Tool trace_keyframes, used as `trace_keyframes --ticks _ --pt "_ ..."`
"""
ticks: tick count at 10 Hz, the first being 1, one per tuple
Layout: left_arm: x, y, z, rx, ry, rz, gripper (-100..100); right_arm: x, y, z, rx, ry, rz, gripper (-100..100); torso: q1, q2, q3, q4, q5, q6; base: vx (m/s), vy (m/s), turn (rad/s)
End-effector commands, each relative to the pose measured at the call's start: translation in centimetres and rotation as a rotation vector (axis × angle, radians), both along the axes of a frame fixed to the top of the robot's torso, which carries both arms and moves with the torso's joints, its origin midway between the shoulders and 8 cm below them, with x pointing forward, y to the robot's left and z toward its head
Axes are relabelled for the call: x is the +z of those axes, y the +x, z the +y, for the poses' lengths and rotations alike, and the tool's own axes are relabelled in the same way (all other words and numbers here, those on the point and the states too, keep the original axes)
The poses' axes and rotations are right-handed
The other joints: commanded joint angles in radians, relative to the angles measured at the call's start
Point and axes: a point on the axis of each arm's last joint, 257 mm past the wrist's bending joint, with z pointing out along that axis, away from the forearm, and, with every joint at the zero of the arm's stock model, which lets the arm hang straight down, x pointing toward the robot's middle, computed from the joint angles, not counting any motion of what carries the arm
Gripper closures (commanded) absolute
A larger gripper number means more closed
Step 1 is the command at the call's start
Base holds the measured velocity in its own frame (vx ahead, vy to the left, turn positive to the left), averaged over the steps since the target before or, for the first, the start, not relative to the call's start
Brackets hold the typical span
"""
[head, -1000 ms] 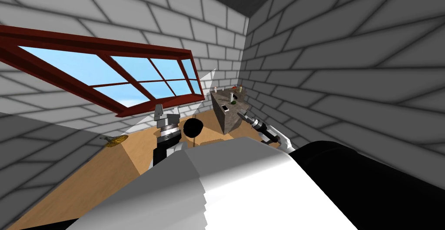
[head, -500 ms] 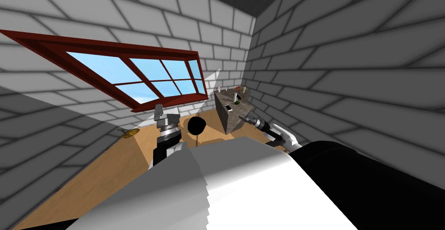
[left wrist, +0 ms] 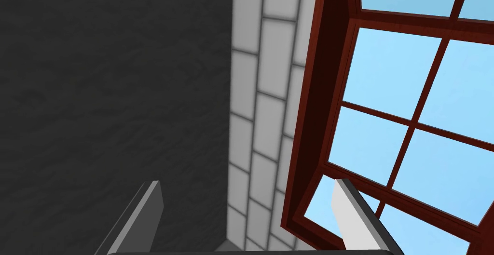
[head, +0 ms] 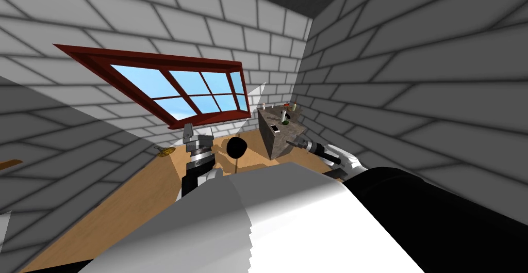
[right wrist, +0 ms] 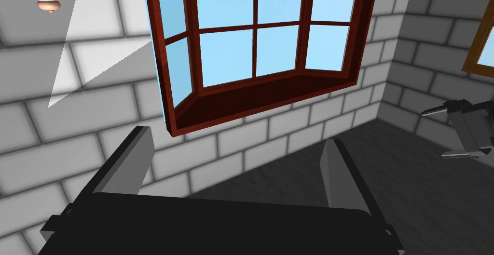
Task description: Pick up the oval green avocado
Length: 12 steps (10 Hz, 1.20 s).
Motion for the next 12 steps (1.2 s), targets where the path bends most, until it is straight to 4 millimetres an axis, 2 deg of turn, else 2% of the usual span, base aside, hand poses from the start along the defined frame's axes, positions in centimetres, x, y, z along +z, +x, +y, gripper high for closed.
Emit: trace_keyframes --ticks 1,2,3,4,5,6,7,8,9,10,11,12 --pt "0.0 0.0 0.0 0.0 0.0 0.0 0 -0.1 0.2 -0.6 0.008 -0.03 0.007 -100 0.0 0.0 0.0 0.0 0.0 0.0 0.004 0.017 -0.027" --pt "0.0 0.0 0.0 0.0 0.0 0.0 0 -1.5 0.0 -2.3 0.009 -0.104 0.029 -100 -0.001 0.001 0.0 0.0 0.0 0.0 0.022 0.031 0.149" --pt "0.0 0.0 0.0 0.0 0.0 0.0 0 -1.4 0.0 -2.5 0.017 -0.122 0.031 -100 -0.001 0.0 0.0 0.0 0.0 -0.001 0.026 0.025 0.092" --pt "0.0 0.0 0.0 0.0 0.0 0.0 0 -2.7 -0.2 -4.4 0.018 -0.195 0.054 -100 -0.001 -0.001 0.0 0.0 0.0 0.0 0.04 0.031 0.145" --pt "0.0 0.0 0.0 0.0 0.0 0.0 0 -2.6 -0.2 -4.6 0.026 -0.212 0.056 -100 -0.001 -0.002 -0.001 0.0 0.0 -0.001 0.04 0.032 0.085" --pt "0.0 0.0 0.0 0.0 0.0 0.0 0 -3.8 -0.5 -6.5 0.024 -0.279 0.078 -100 0.0 -0.002 -0.001 0.0 0.0 0.0 0.052 0.04 0.14" --pt "0.0 0.0 0.0 0.0 0.0 0.0 0 -3.6 -0.4 -6.8 0.034 -0.301 0.081 -100 0.0 -0.002 -0.001 -0.001 0.0 -0.001 0.048 0.026 0.079" --pt "0.0 0.0 0.0 0.0 0.0 0.0 0 -4.6 -0.8 -8.7 0.037 -0.371 0.103 -100 0.0 -0.002 -0.001 -0.001 0.0 0.0 0.063 0.028 0.14" --pt "0.0 0.0 0.0 0.0 0.0 0.0 0 -4.4 -0.7 -9.1 0.042 -0.388 0.106 -100 0.0 -0.003 -0.002 -0.001 0.0 0.0 0.059 0.021 0.082" --pt "0.0 0.0 0.0 0.0 0.0 0.0 0 -5.3 -1.1 -11.0 0.045 -0.454 0.128 -100 -0.001 -0.003 -0.002 -0.001 0.0 0.0 0.071 0.027 0.168" --pt "0.0 0.0 0.0 0.0 0.0 0.0 0 -5.1 -1.1 -11.5 0.048 -0.473 0.132 -100 -0.001 -0.004 -0.002 -0.001 0.0 -0.001 0.061 0.013 0.064" --pt "0.0 0.0 0.0 0.0 0.0 0.0 0 -5.8 -1.5 -13.6 0.049 -0.541 0.157 -100 -0.001 -0.003 -0.002 -0.001 0.0 0.0 0.082 0.007 0.108"
